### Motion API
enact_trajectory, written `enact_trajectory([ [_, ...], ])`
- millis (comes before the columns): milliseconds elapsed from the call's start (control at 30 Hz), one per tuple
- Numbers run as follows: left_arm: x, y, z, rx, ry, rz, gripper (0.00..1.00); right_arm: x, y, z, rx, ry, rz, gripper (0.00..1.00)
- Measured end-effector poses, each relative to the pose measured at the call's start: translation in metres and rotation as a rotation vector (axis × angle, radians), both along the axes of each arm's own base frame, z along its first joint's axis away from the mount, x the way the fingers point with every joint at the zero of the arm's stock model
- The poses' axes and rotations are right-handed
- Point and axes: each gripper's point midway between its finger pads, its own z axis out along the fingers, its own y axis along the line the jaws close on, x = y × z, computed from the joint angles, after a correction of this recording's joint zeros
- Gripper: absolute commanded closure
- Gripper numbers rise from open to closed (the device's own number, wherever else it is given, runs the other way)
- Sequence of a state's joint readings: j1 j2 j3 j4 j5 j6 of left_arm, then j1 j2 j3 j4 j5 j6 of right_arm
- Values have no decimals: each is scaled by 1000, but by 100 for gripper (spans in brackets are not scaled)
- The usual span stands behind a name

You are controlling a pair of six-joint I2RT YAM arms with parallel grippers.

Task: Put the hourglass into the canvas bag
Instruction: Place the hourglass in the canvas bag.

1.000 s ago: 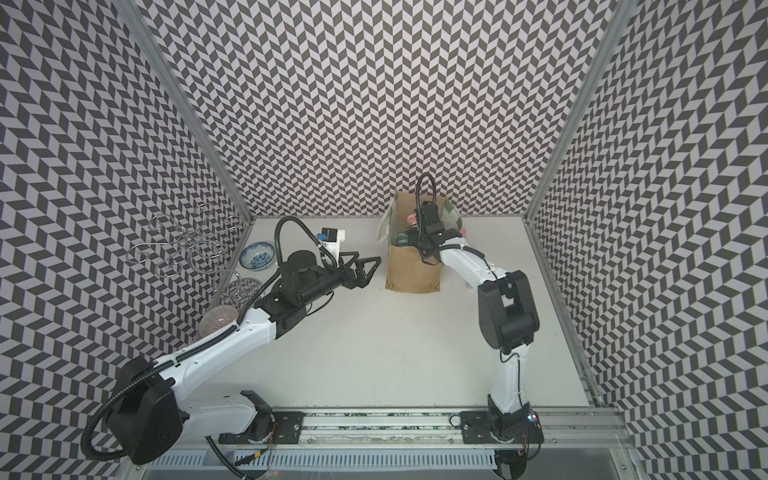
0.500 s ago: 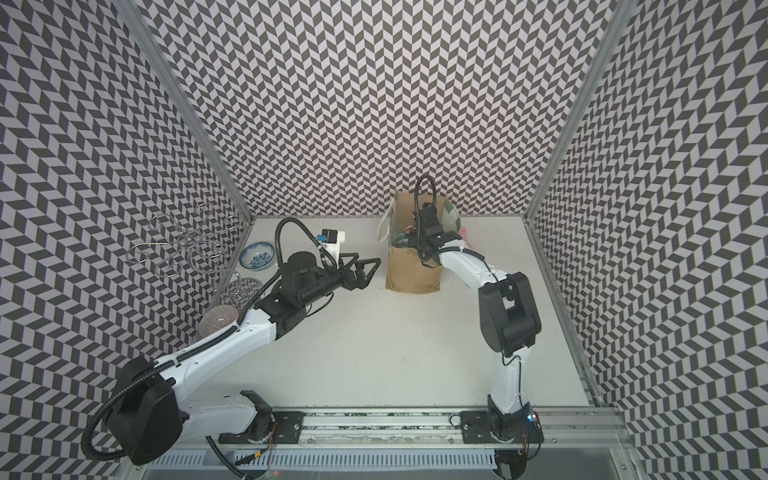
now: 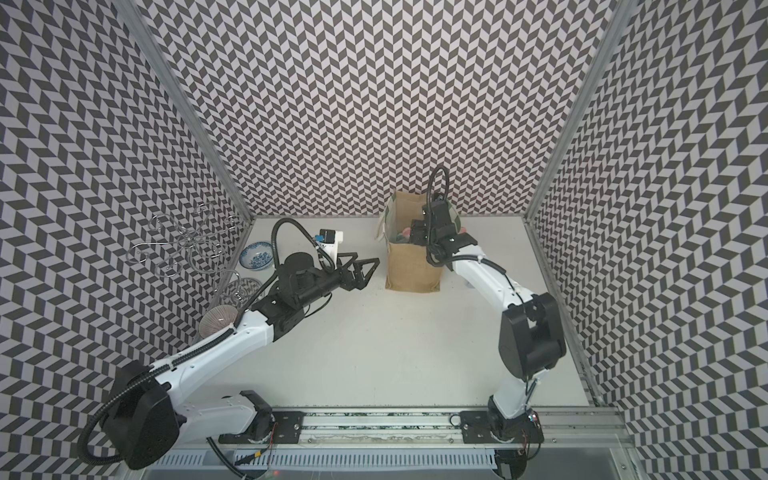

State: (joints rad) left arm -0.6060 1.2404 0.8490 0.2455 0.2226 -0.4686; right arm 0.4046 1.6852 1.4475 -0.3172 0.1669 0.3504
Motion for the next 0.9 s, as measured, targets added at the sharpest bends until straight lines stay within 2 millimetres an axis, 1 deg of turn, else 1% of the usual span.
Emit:
enact_trajectory([
  [133, -2, 0, 3, -6, -6, -5, 1, -16, -16, 36, 60, -76, -20, 21],
  [200, -3, 1, 4, -8, -5, -8, 1, -22, -31, 53, 93, -113, -46, 20],
  [300, -7, 2, 1, -12, 1, -11, 1, -30, -61, 69, 128, -156, -108, 18],
  [400, -12, 2, -3, -15, 14, -20, 1, -41, -94, 71, 148, -174, -182, 18],
  [500, -16, -2, -5, -16, 21, -35, 1, -53, -125, 62, 162, -168, -257, 16],
  [600, -22, -6, -9, -14, 29, -54, 1, -64, -152, 42, 167, -143, -326, 16],
  [667, -26, -9, -13, -12, 35, -65, 1, -71, -168, 23, 169, -115, -369, 15],
  [733, -29, -11, -15, -12, 42, -73, 1, -76, -179, 2, 173, -82, -399, 15],
  [900, -35, -17, -17, -17, 51, -91, 1, -90, -195, -55, 181, 24, -438, 15],
])
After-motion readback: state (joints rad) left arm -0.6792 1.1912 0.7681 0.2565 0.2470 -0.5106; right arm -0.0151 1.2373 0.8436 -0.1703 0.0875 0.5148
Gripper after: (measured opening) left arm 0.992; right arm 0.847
